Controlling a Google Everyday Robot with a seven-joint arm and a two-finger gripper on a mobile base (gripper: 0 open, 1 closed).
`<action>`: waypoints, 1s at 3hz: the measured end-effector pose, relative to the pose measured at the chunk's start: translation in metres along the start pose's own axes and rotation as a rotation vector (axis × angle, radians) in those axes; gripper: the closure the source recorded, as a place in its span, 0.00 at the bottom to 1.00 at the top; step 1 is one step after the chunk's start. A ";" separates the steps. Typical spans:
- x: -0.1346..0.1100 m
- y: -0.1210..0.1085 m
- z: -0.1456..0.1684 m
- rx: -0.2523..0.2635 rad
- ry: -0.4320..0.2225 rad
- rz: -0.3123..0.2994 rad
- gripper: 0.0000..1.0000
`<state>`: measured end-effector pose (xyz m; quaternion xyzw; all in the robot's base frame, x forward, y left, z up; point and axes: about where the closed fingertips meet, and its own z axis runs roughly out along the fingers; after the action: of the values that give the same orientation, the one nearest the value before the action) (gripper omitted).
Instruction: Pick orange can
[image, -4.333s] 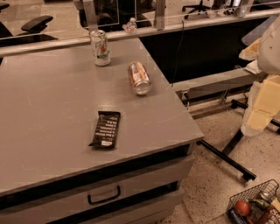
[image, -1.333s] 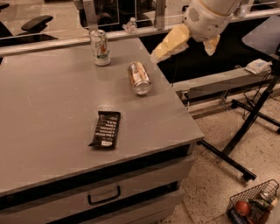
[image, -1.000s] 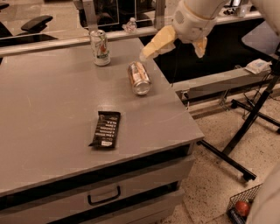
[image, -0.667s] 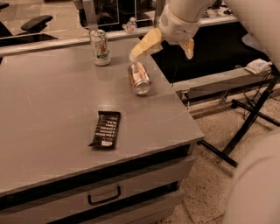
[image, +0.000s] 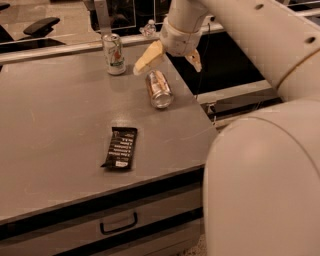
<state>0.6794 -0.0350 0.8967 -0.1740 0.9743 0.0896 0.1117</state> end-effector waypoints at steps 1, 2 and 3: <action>-0.011 0.001 0.020 0.008 0.029 0.007 0.00; -0.015 0.001 0.036 0.010 0.054 0.012 0.13; -0.018 0.005 0.048 0.008 0.077 -0.005 0.44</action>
Offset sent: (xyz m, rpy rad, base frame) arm 0.0238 0.0129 -0.0420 -0.0447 0.0905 -0.0104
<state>0.7033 -0.0142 0.8563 -0.1793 0.9778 0.0785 0.0751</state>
